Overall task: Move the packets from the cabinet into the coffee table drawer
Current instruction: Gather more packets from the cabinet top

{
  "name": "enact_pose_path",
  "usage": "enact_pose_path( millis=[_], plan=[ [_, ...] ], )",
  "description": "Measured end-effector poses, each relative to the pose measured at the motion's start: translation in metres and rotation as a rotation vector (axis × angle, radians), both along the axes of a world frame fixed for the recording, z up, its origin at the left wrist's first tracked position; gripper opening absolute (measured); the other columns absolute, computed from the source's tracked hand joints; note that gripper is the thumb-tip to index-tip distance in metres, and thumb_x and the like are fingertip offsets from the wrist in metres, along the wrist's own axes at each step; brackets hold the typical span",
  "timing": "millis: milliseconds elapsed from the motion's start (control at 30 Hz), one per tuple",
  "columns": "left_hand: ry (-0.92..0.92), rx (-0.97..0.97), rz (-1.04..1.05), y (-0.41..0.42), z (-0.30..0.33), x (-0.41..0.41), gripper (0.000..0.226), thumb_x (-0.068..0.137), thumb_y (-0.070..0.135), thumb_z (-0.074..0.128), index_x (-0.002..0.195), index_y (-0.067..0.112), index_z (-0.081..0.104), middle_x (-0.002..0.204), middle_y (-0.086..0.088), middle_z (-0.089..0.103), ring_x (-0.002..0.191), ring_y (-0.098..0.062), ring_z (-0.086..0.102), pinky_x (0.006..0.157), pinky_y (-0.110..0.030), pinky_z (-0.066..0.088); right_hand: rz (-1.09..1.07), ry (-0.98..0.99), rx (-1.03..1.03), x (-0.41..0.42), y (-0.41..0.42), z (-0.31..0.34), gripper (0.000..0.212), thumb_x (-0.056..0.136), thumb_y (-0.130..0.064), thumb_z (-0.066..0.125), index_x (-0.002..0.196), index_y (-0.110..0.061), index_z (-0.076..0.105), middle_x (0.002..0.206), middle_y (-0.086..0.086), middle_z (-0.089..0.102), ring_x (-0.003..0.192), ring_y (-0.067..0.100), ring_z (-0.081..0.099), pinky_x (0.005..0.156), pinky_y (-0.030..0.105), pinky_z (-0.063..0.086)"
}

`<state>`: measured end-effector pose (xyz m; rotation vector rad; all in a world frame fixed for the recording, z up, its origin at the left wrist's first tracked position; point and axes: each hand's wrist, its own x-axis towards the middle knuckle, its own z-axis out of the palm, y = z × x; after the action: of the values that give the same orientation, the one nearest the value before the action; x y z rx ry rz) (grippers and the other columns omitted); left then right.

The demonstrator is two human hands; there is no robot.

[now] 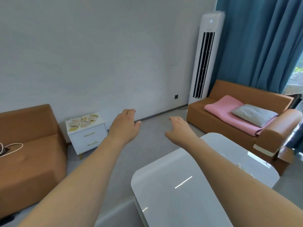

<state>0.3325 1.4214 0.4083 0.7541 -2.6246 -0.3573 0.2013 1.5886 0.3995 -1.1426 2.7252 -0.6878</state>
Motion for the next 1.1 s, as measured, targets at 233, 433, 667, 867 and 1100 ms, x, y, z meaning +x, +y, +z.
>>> enact_pose_path(
  millis=[233, 433, 667, 867, 1100],
  plan=[
    [-0.022, -0.028, 0.030, -0.153, 0.008, -0.024, 0.053, 0.102, 0.038, 0.045, 0.146, 0.009, 0.039, 0.151, -0.010, 0.039, 0.132, -0.031, 0.042, 0.107, -0.040, 0.036, 0.039, -0.069, -0.017, -0.026, -0.164, -0.006, 0.064, 0.088, -0.017, 0.050, 0.148, -0.009, 0.029, 0.152, 0.010, 0.030, 0.136, 0.029, 0.033, 0.108, 0.038, 0.036],
    [0.005, -0.016, 0.067, -0.291, 0.013, -0.018, 0.053, 0.102, 0.037, 0.045, 0.146, 0.010, 0.038, 0.152, -0.008, 0.038, 0.133, -0.031, 0.041, 0.107, -0.040, 0.035, 0.127, -0.077, -0.021, -0.026, -0.318, -0.003, 0.061, 0.090, -0.016, 0.050, 0.147, -0.008, 0.030, 0.148, 0.010, 0.034, 0.134, 0.028, 0.034, 0.104, 0.034, 0.033],
    [-0.006, 0.023, 0.194, -0.491, -0.003, 0.021, 0.053, 0.102, 0.034, 0.044, 0.148, 0.009, 0.035, 0.153, -0.010, 0.035, 0.136, -0.031, 0.038, 0.109, -0.040, 0.033, 0.249, -0.067, -0.010, -0.005, -0.527, -0.019, 0.063, 0.091, -0.018, 0.051, 0.149, -0.011, 0.028, 0.152, 0.009, 0.031, 0.136, 0.028, 0.034, 0.108, 0.037, 0.036],
    [-0.009, 0.091, 0.282, -0.666, -0.008, 0.042, 0.054, 0.102, 0.033, 0.044, 0.150, 0.010, 0.032, 0.155, -0.010, 0.032, 0.138, -0.031, 0.035, 0.109, -0.039, 0.031, 0.288, -0.079, -0.015, 0.001, -0.689, -0.018, 0.064, 0.091, -0.021, 0.052, 0.149, -0.012, 0.028, 0.154, 0.006, 0.029, 0.136, 0.025, 0.035, 0.107, 0.039, 0.038],
    [-0.052, 0.261, 0.274, -0.815, -0.039, -0.010, 0.053, 0.100, 0.032, 0.047, 0.148, 0.012, 0.034, 0.155, -0.008, 0.032, 0.137, -0.027, 0.038, 0.107, -0.038, 0.034, 0.250, -0.133, 0.003, -0.053, -0.833, -0.039, 0.063, 0.090, -0.021, 0.052, 0.149, -0.014, 0.029, 0.154, 0.005, 0.030, 0.135, 0.025, 0.036, 0.107, 0.040, 0.038]
  ],
)
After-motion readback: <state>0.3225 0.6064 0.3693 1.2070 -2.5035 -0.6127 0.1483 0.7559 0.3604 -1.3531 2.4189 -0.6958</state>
